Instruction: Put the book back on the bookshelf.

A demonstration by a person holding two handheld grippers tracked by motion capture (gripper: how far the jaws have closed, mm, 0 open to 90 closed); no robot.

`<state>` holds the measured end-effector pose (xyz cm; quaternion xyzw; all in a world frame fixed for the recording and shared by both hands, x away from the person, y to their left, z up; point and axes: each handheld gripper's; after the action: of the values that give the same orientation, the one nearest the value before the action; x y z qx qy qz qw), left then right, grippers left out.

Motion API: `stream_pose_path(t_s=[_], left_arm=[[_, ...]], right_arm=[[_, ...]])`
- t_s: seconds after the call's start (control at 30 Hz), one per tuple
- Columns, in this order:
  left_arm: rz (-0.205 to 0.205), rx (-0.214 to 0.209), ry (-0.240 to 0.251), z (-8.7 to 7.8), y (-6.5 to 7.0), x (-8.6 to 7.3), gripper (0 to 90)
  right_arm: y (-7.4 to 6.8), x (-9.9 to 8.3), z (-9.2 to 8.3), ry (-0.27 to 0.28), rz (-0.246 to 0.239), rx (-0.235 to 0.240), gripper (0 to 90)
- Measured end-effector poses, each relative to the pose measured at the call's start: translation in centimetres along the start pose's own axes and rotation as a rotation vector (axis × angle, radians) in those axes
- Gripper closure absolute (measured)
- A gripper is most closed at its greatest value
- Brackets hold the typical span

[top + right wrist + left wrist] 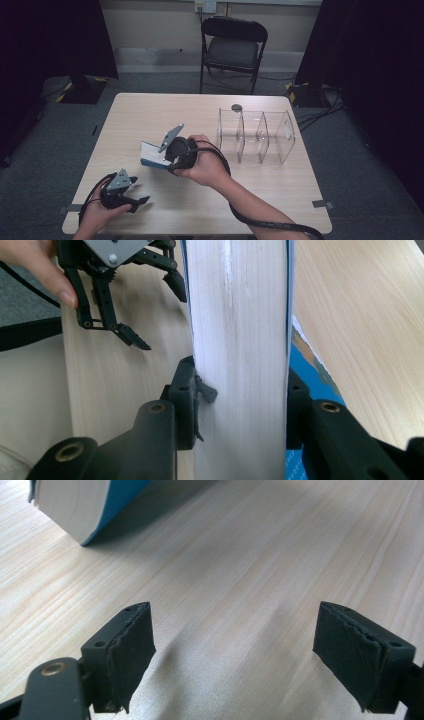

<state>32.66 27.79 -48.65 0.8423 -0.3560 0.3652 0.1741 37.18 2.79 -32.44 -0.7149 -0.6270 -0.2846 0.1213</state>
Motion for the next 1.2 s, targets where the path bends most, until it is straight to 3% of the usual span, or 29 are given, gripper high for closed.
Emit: stream_pose_path(t_s=[0.4, 0.73, 1.07, 1.2], left_arm=[[0.004, -0.006, -0.013, 0.1, 0.0, -0.1, 16.1], [0.003, -0.008, -0.033, 0.1, -0.1, -0.2, 16.2], [0.007, -0.009, -0.043, 0.2, -0.1, -0.3, 16.3], [0.005, -0.006, -0.047, 0.3, -0.1, -0.3, 16.3]], right_arm=[[0.6, 0.2, -1.5, 0.003, 0.051, 0.06, 61.7], [1.4, 1.4, -1.6, -0.06, 0.057, 0.109, 61.6], [1.7, 2.8, -1.3, -0.155, 0.02, 0.122, 61.7], [1.8, 3.3, -1.3, -0.181, 0.031, 0.131, 61.7]])
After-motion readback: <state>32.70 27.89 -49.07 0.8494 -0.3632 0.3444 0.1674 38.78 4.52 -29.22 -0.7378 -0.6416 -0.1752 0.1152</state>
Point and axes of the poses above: each handheld gripper's, and its own axes: z roughly forward along the jaws, x roughly out of its top, y roughly to its right, and after that the axes turned 6 degrees about -z, right-handed
